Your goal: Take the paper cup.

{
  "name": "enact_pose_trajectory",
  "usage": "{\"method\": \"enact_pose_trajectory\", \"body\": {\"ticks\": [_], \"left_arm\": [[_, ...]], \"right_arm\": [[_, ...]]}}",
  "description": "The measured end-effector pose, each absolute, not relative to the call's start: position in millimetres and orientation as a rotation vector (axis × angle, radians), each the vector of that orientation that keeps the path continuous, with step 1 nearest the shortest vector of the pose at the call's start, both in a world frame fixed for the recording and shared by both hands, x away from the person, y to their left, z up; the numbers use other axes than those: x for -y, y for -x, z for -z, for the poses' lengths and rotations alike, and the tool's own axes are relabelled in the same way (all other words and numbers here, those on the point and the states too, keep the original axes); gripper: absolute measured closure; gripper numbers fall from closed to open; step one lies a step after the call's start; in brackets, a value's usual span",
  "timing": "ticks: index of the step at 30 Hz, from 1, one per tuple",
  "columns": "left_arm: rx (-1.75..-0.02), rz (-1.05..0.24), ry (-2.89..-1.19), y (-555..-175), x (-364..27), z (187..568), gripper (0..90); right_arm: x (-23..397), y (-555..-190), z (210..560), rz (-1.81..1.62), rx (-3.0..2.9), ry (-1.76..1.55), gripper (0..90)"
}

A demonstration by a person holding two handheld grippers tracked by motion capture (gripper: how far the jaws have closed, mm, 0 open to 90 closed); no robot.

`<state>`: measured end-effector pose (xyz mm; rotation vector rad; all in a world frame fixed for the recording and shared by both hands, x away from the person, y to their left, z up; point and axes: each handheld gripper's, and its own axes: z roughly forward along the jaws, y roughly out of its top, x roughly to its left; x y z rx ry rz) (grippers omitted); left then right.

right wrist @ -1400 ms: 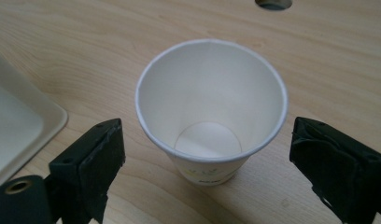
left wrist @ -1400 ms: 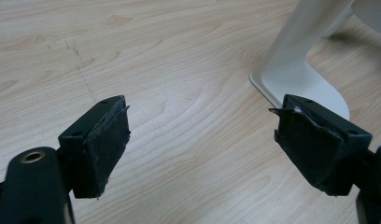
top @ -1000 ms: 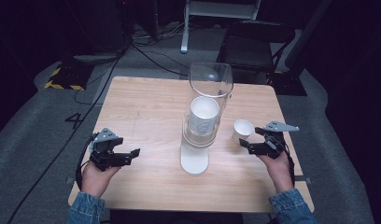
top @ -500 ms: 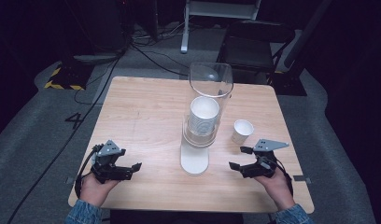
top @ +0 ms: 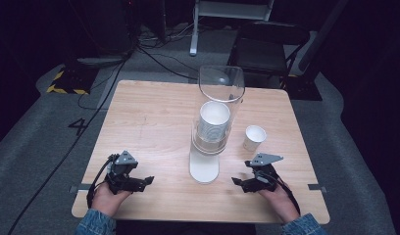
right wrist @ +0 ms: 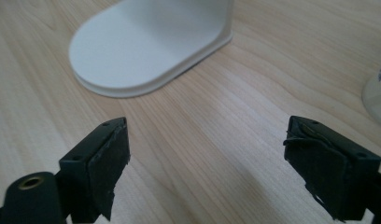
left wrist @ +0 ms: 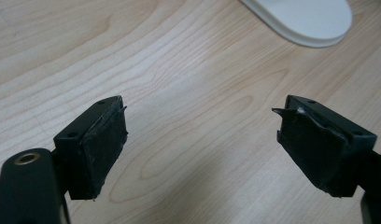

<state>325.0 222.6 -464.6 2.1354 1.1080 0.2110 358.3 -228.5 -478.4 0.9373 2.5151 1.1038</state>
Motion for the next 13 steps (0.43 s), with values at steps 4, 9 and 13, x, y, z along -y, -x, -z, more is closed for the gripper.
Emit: {"method": "enact_pose_trajectory", "body": {"ticks": [4, 9, 13], "left_arm": [[-1.118, -0.204, -2.131, -328.1, -224.0, 470.2, 15.5], [-1.147, -0.218, -2.130, -330.6, -224.6, 474.7, 15.5], [-1.174, -0.219, -2.113, -332.1, -226.0, 477.5, 15.5]], "right_arm": [[225.7, -362.3, 485.1, -1.064, -2.540, -0.988, 14.6], [224.5, -363.8, 488.4, -1.046, -2.484, -0.961, 14.5], [224.7, -368.0, 494.7, -1.020, -2.475, -0.993, 14.5]]}}
